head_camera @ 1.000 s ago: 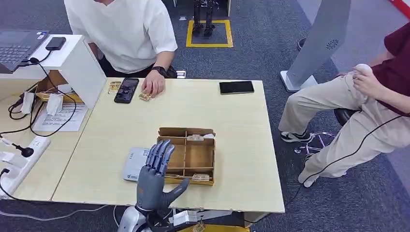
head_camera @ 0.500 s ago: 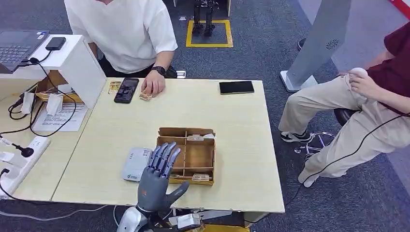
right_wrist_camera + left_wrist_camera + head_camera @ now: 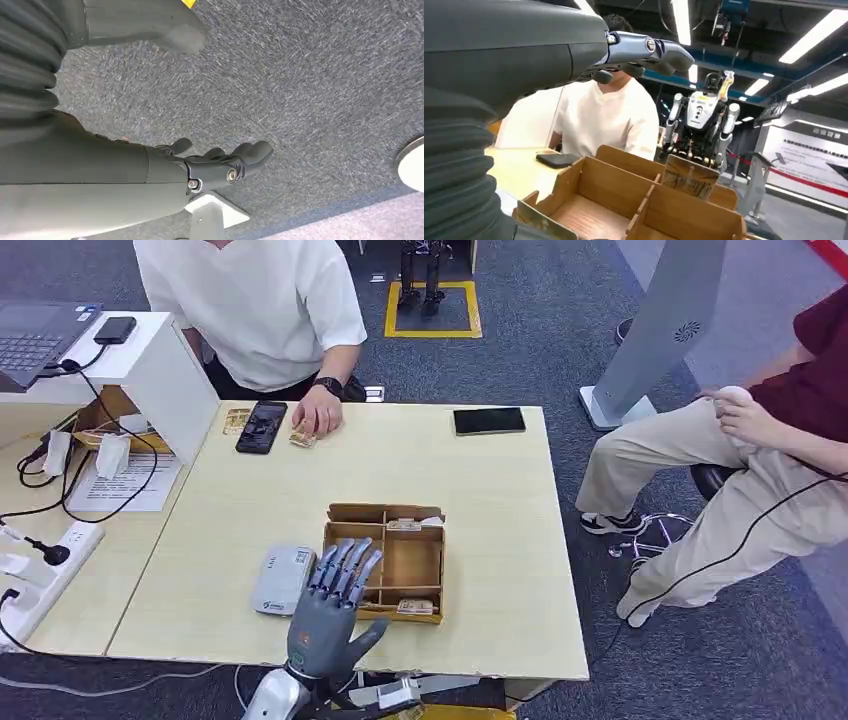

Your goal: Pass the card to the sensor for recognition and then transmit it.

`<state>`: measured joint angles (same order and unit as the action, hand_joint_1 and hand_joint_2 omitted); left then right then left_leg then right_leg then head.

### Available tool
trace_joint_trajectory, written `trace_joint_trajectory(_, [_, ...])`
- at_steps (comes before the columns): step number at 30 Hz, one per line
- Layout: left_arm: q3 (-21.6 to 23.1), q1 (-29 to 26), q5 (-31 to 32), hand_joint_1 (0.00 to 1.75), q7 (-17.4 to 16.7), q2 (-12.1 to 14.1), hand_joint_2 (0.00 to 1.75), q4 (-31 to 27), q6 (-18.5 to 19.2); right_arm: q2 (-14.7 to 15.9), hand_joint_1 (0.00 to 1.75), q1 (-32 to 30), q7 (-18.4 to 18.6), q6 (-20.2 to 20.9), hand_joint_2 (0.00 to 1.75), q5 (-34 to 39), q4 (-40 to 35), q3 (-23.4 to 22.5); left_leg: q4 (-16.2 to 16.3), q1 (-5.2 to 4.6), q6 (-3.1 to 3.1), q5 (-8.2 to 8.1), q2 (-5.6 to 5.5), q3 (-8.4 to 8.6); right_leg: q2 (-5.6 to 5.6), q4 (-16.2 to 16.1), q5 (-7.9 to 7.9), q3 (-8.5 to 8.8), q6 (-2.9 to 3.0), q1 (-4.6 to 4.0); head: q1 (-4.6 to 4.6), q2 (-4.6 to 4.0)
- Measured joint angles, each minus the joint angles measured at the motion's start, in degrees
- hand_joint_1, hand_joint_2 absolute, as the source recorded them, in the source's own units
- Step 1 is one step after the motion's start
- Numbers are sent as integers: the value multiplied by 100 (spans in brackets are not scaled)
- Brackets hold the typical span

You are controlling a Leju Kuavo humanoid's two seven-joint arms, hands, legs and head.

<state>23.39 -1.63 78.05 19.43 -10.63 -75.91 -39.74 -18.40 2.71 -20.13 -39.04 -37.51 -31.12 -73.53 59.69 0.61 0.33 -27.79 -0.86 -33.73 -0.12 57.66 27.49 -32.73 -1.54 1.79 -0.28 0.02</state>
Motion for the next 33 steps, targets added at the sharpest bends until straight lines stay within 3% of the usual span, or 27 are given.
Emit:
trace_joint_trajectory(3, [90,53,171,0,-251,51,175,55,0,0,0,-1,42,2,175,-33,0,0,0,0,0,0,0,0,0,0,0,0,0,0,0,0])
trace_joint_trajectory(9, [181,197,120,0,-372,188,175,181,0,-2,0,-1,101,39,175,-87,-11,0,0,0,0,0,1,0,1,0,0,0,0,0,0,0])
trace_joint_trajectory(16, [343,428,212,0,-760,326,175,420,0,-2,0,0,77,42,175,-92,-9,-2,0,0,0,0,0,0,3,0,0,-1,0,0,0,0])
trace_joint_trajectory(25, [450,682,156,0,-756,485,175,667,0,-2,0,0,61,28,175,-105,-7,-2,0,0,0,0,0,0,2,0,0,-1,0,0,0,0])
trace_joint_trajectory(33, [524,802,323,0,-1001,599,175,936,-2,-2,0,-3,98,66,175,-146,-15,-2,0,0,0,0,1,0,3,0,0,-2,0,0,0,0])
